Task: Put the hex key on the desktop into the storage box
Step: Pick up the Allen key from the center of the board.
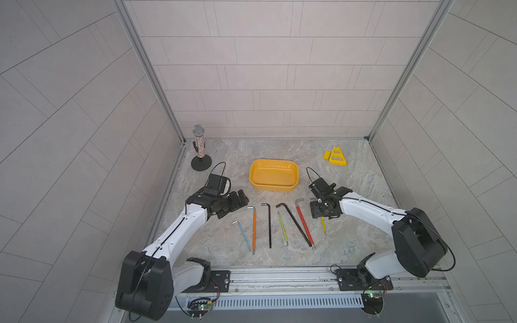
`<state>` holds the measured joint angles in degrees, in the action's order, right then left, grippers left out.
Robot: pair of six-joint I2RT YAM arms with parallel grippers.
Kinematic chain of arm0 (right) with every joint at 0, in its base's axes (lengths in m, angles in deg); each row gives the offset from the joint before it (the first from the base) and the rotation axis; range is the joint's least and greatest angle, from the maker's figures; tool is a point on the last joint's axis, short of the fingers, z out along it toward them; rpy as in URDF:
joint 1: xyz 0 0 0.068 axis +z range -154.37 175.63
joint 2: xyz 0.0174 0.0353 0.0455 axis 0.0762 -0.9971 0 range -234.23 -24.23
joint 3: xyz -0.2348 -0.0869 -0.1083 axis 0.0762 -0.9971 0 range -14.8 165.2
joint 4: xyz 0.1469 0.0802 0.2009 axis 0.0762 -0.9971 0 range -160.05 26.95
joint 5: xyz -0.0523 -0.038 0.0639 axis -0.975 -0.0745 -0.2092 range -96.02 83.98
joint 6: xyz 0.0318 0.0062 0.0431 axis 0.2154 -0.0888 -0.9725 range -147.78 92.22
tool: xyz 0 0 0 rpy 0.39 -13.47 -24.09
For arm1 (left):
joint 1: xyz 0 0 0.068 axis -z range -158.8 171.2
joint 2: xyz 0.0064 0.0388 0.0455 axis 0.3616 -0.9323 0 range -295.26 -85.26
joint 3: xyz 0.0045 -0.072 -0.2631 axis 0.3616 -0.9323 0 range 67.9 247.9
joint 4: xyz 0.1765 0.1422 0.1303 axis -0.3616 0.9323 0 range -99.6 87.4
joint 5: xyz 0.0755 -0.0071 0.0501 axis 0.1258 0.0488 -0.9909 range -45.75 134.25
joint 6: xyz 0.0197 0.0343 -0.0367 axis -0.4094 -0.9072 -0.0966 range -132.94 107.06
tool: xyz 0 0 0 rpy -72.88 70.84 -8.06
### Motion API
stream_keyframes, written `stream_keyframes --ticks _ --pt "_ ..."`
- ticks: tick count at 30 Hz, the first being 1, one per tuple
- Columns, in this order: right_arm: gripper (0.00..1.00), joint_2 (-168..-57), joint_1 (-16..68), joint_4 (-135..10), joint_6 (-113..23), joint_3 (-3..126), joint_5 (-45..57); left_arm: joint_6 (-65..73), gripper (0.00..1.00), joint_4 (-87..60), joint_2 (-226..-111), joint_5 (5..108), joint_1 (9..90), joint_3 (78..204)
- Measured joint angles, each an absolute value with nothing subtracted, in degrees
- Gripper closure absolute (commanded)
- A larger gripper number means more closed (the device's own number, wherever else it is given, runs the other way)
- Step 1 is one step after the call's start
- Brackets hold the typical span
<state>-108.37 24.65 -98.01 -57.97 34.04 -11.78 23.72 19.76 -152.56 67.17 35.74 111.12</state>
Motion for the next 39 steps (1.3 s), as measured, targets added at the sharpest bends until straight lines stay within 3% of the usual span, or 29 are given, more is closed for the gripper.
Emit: stream_keyframes --ticks 39 --pt "0.59 -111.7 24.1 -86.4 -63.2 28.6 -9.7 27.0 0.03 16.8 -150.6 73.0 35.9 111.0"
